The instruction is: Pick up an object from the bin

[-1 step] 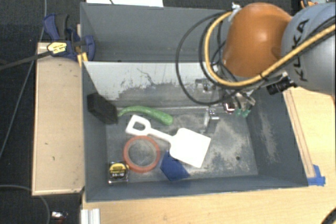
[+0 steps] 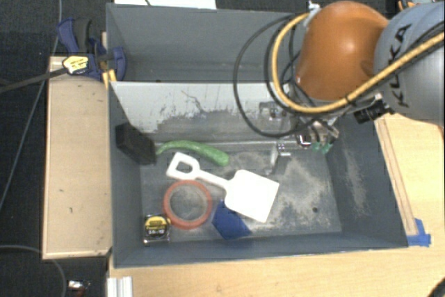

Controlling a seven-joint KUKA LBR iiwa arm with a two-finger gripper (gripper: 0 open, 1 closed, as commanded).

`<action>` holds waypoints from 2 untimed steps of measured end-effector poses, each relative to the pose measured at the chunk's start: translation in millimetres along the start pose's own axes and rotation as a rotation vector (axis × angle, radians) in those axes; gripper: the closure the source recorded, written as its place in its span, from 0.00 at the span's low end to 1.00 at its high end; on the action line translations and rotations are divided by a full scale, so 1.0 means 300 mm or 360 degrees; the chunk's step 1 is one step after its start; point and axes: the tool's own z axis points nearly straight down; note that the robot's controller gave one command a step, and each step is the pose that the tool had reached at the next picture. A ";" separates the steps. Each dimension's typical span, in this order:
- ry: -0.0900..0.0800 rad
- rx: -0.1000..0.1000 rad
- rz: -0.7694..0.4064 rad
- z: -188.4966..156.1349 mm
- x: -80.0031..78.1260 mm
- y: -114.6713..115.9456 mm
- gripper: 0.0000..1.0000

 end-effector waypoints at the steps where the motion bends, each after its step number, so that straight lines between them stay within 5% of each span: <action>1: -0.0007 -0.0003 -0.0041 0.485 0.123 0.098 0.00; 2: -0.0020 -0.0001 -0.0161 0.305 0.164 0.121 0.00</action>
Offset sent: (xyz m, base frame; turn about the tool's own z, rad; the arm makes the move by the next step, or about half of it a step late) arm -0.0506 0.0378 -0.0849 -0.1093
